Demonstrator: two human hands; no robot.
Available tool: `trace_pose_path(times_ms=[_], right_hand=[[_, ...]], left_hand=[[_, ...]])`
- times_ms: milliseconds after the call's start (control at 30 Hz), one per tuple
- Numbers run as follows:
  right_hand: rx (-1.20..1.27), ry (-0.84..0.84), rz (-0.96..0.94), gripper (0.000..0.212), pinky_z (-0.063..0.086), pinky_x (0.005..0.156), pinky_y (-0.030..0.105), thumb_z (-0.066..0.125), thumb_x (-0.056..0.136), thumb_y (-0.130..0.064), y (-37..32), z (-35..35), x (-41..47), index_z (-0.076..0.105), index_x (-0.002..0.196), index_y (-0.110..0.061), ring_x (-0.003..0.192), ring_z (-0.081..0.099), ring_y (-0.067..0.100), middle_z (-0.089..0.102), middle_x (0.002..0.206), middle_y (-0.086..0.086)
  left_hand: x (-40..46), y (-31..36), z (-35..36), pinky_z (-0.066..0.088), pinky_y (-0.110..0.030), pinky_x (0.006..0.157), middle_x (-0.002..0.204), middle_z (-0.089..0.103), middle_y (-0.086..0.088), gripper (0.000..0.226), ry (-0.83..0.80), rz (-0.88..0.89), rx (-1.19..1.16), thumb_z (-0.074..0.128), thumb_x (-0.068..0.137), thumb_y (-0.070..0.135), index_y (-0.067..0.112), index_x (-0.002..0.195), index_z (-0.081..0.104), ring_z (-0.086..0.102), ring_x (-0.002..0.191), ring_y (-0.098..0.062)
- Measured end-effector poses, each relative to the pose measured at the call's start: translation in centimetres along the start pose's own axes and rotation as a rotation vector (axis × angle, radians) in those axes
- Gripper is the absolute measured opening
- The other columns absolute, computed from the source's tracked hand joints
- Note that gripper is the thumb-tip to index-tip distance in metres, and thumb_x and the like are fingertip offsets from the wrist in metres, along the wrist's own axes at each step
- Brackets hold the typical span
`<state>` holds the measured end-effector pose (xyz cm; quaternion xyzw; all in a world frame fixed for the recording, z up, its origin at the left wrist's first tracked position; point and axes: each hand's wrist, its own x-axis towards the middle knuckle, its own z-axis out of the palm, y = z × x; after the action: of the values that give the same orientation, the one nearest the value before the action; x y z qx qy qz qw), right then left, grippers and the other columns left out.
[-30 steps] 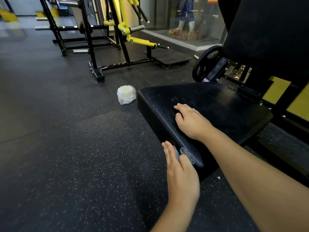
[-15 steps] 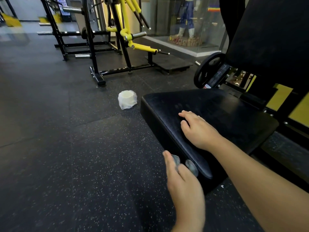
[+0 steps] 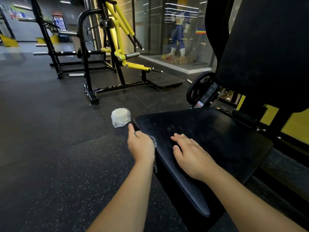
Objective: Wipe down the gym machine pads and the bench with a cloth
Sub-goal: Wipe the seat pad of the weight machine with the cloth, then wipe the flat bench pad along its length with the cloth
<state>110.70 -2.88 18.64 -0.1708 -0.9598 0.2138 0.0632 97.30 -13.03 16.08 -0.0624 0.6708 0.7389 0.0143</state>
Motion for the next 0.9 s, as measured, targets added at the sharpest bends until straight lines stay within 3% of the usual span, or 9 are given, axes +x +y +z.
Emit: trace_pose_path(times_ms=[67,133,267,400,500,700,800,900], right_hand=[[0.0,0.005,-0.005,0.051,0.0,0.124,0.021,0.028,0.111,-0.037,0.0,0.1,0.0,0.029,0.161,-0.03,0.156,0.006,-0.001,0.021,0.169,-0.016],[0.001,0.015,-0.011,0.05,0.0,0.125,0.021,0.028,0.111,-0.038,0.1,0.3,0.2,0.03,0.161,-0.031,0.155,0.006,-0.002,0.021,0.169,-0.017],[-0.002,0.031,-0.025,0.05,0.001,0.127,0.023,0.029,0.11,-0.039,0.4,0.3,0.4,0.031,0.16,-0.032,0.155,0.007,-0.002,0.022,0.169,-0.017],[0.001,0.027,-0.031,0.05,0.001,0.127,0.023,0.03,0.11,-0.041,0.6,-0.1,0.5,0.031,0.16,-0.033,0.155,0.006,-0.004,0.022,0.168,-0.018],[0.009,0.012,-0.031,0.05,0.001,0.127,0.022,0.03,0.11,-0.042,0.8,-0.3,0.4,0.031,0.159,-0.033,0.154,0.006,-0.006,0.021,0.168,-0.02],[0.103,0.012,0.0,0.047,0.011,0.122,0.018,0.036,0.11,-0.043,0.5,-0.7,0.8,0.036,0.156,-0.035,0.153,0.013,-0.005,0.027,0.165,-0.022],[0.272,0.044,0.053,0.043,0.03,0.114,0.018,0.048,0.107,-0.04,0.4,-1.7,1.6,0.047,0.15,-0.035,0.144,0.036,-0.002,0.042,0.156,-0.021],[0.58,0.187,0.101,0.032,0.042,0.115,0.029,0.06,0.102,-0.03,-0.7,-4.2,3.8,0.062,0.134,-0.032,0.127,0.056,-0.002,0.063,0.136,-0.018]], left_hand=[[1.9,1.2,0.2,0.037,-0.027,0.11,0.156,0.048,0.0,0.057,0.017,-0.004,-0.014,0.032,0.102,0.017,0.027,0.157,0.042,0.052,0.137,-0.026],[4.1,1.7,0.6,0.033,-0.024,0.101,0.158,0.046,-0.002,0.054,0.021,-0.006,-0.008,0.032,0.105,0.012,0.023,0.157,0.042,0.048,0.14,-0.025],[7.7,2.7,1.3,0.032,-0.018,0.098,0.153,0.05,0.001,0.05,0.02,-0.006,-0.077,0.035,0.106,0.009,0.018,0.154,0.047,0.051,0.128,-0.014],[10.9,3.7,1.9,0.045,-0.02,0.091,0.137,0.063,0.006,0.042,0.008,-0.011,-0.15,0.043,0.105,0.01,0.02,0.142,0.059,0.063,0.109,-0.01],[11.9,4.6,2.0,0.054,-0.028,0.1,0.127,0.071,0.0,0.039,-0.041,-0.038,-0.256,0.046,0.103,0.008,0.021,0.135,0.064,0.068,0.102,-0.005],[8.3,8.4,1.8,0.055,-0.04,0.103,0.116,0.077,-0.007,0.032,-0.354,-0.016,-0.363,0.042,0.108,0.008,0.017,0.127,0.066,0.074,0.108,-0.018],[4.8,10.6,2.2,0.056,-0.042,0.101,0.119,0.076,-0.011,0.033,-0.513,-0.024,-0.357,0.037,0.111,0.011,0.013,0.131,0.063,0.074,0.109,-0.025],[1.2,12.9,3.0,0.055,-0.045,0.102,0.119,0.075,-0.014,0.033,-0.672,-0.025,-0.37,0.037,0.11,0.01,0.009,0.132,0.062,0.073,0.111,-0.03]])
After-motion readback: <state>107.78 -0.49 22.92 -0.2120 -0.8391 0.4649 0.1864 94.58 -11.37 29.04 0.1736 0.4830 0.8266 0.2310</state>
